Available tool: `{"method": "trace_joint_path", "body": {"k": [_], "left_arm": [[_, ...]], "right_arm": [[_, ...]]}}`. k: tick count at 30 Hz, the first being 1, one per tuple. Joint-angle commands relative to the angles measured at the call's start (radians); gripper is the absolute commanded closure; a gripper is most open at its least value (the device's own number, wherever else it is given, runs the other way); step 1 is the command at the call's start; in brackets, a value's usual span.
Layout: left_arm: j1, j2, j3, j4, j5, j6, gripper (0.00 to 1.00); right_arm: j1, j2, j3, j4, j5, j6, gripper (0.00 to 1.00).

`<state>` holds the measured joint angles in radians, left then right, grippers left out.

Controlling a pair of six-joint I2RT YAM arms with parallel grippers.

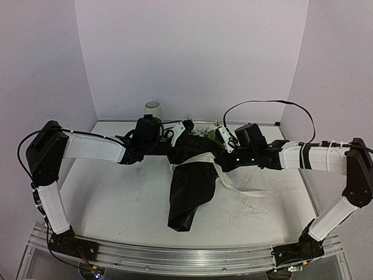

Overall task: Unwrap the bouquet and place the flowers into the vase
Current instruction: Untie the ribbon from the wrapping paper.

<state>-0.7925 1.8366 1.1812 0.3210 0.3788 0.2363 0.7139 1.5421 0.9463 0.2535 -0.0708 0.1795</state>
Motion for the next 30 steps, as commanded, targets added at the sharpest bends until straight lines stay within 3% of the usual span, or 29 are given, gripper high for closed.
{"method": "trace_joint_path", "body": {"k": [1, 15, 18, 25, 30], "left_arm": [[-0.009, 0.036, 0.079, -0.027, 0.084, -0.011, 0.42], [-0.056, 0.128, 0.182, -0.069, 0.092, -0.038, 0.54], [-0.059, 0.138, 0.197, -0.088, 0.088, -0.037, 0.63], [-0.062, 0.175, 0.297, -0.231, 0.056, -0.020, 0.97], [-0.062, 0.157, 0.319, -0.264, 0.029, -0.030, 1.00]], "right_arm": [[0.002, 0.001, 0.038, -0.017, -0.024, -0.015, 0.94], [0.002, -0.007, 0.042, -0.016, -0.054, -0.017, 0.93], [0.002, -0.008, 0.042, -0.014, -0.060, -0.017, 0.93], [0.002, -0.003, 0.041, -0.010, -0.064, -0.015, 0.90], [0.002, 0.009, 0.034, -0.010, -0.053, -0.008, 0.77]]}}
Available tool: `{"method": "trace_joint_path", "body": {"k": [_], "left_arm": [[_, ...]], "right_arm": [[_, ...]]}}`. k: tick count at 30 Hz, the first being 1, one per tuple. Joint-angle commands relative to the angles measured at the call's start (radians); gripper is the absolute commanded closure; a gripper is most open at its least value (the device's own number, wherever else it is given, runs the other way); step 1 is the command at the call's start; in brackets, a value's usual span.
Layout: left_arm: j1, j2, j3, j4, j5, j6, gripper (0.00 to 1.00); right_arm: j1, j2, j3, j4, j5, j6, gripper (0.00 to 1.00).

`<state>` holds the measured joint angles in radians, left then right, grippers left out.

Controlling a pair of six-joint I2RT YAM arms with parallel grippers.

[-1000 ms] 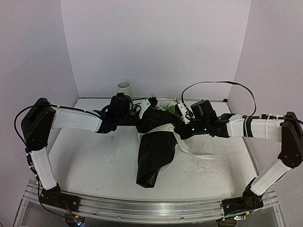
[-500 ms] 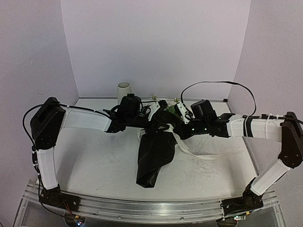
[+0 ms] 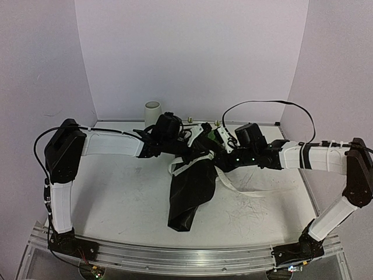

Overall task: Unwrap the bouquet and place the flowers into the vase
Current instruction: Untie the ribbon from the wrapping paper.

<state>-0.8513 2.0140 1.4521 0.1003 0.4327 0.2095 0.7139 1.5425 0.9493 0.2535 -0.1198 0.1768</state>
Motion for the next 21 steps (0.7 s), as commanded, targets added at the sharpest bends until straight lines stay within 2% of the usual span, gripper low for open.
{"method": "trace_joint_path", "body": {"k": [1, 3, 9, 15, 21], "left_arm": [[-0.003, -0.027, 0.047, -0.042, -0.029, -0.006, 1.00], [-0.003, -0.040, 0.043, -0.043, -0.036, -0.012, 1.00], [-0.003, -0.064, 0.026, -0.042, -0.020, -0.025, 1.00], [-0.003, -0.081, 0.018, -0.043, 0.000, -0.041, 1.00], [-0.003, -0.104, 0.004, -0.043, -0.005, -0.039, 1.00]], "right_arm": [[0.002, 0.011, 0.028, -0.010, -0.004, -0.004, 0.71], [0.003, 0.013, 0.024, -0.010, -0.005, -0.001, 0.68], [0.002, 0.016, 0.025, -0.007, 0.012, 0.004, 0.67], [0.003, 0.020, 0.026, -0.008, 0.045, 0.013, 0.70], [0.002, 0.025, 0.016, -0.014, 0.080, 0.020, 0.81]]}}
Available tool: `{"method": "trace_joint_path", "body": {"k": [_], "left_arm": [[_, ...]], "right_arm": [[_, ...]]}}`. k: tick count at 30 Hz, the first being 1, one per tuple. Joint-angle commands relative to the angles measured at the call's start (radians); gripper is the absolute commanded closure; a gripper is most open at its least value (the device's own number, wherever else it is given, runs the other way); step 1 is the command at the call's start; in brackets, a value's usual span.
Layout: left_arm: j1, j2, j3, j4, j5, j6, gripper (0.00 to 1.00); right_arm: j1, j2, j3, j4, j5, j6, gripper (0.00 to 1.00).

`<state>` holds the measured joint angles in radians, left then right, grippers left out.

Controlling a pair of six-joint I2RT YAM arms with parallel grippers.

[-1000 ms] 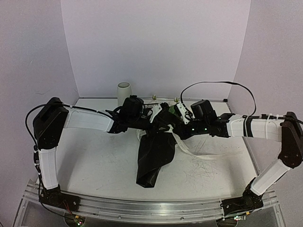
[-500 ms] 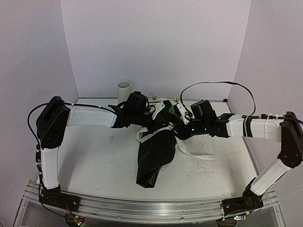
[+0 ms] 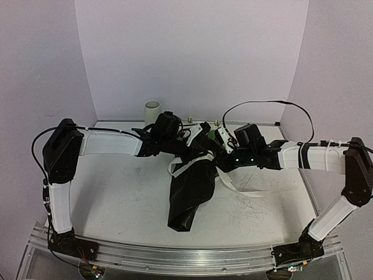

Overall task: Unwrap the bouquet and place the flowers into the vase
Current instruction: Untie the ribbon from the wrapping paper.

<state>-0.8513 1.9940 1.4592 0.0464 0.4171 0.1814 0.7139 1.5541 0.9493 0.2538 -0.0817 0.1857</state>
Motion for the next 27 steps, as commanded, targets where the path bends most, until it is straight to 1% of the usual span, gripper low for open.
{"method": "trace_joint_path", "body": {"k": [1, 3, 5, 7, 14, 19, 27], "left_arm": [[-0.003, -0.087, -0.006, 0.011, 0.009, -0.011, 1.00], [-0.003, -0.093, -0.012, 0.011, 0.003, -0.009, 1.00], [-0.003, -0.101, -0.021, 0.011, -0.015, -0.007, 1.00], [-0.003, -0.110, -0.032, 0.011, -0.050, -0.004, 1.00], [-0.003, -0.150, -0.079, 0.010, -0.219, -0.025, 0.99], [-0.003, -0.198, -0.123, 0.010, -0.368, -0.056, 0.97], [-0.002, -0.268, -0.195, 0.010, -0.501, -0.063, 0.96]], "right_arm": [[0.002, 0.016, 0.016, -0.017, 0.047, 0.013, 0.83], [0.002, 0.015, 0.016, -0.025, 0.065, 0.021, 0.94], [0.002, 0.007, 0.011, -0.028, 0.077, 0.027, 0.96], [0.002, -0.006, 0.002, -0.030, 0.082, 0.031, 0.95], [0.002, -0.031, -0.027, -0.045, 0.174, 0.053, 0.96], [0.001, -0.028, -0.042, -0.062, 0.249, 0.087, 0.95], [-0.001, -0.015, -0.041, -0.090, 0.328, 0.115, 0.95]]}}
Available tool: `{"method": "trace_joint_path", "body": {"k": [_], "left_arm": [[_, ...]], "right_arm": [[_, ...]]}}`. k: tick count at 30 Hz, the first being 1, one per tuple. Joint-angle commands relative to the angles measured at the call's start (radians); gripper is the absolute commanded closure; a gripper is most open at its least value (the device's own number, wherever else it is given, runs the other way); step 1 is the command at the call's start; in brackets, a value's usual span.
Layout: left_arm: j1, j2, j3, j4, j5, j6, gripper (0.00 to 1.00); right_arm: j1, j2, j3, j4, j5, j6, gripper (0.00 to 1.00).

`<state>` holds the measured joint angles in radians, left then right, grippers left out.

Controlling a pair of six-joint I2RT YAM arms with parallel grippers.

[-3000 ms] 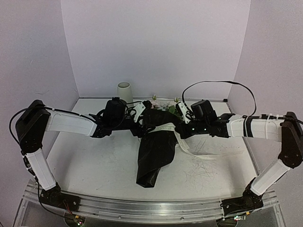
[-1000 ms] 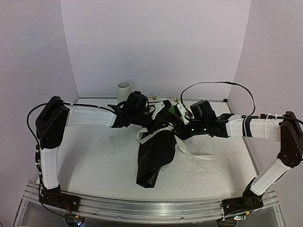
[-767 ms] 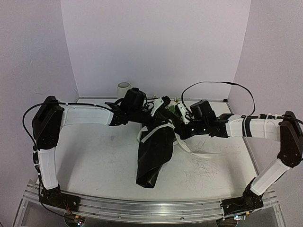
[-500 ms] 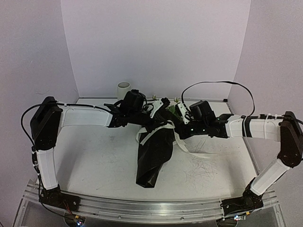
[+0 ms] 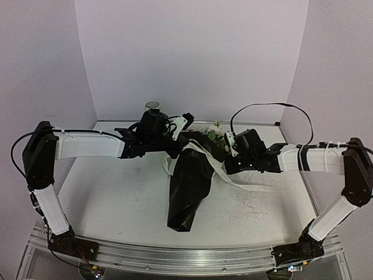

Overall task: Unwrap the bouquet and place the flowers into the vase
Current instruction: Untie the ribbon from the wrapping paper.

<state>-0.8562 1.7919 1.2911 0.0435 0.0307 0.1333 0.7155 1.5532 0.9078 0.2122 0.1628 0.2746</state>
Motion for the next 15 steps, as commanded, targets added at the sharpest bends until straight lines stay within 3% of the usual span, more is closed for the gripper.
{"method": "trace_joint_path", "body": {"k": [1, 3, 6, 8, 15], "left_arm": [[0.003, -0.072, -0.036, 0.013, -0.116, -0.015, 0.96], [0.003, -0.083, -0.050, 0.013, -0.107, -0.018, 0.95], [0.004, -0.085, -0.055, 0.013, -0.073, -0.022, 0.94], [0.003, -0.082, -0.050, 0.013, -0.047, -0.027, 0.93], [0.004, -0.075, -0.036, 0.013, 0.039, -0.045, 0.92]], "right_arm": [[-0.003, -0.014, 0.000, -0.051, 0.084, 0.027, 0.96], [-0.003, -0.017, 0.004, -0.052, 0.065, 0.023, 0.95], [-0.003, -0.027, 0.010, -0.036, -0.016, -0.018, 0.70], [-0.004, -0.045, 0.001, -0.001, -0.073, -0.045, 0.60], [-0.004, -0.056, 0.042, 0.052, -0.270, -0.134, 0.57]]}}
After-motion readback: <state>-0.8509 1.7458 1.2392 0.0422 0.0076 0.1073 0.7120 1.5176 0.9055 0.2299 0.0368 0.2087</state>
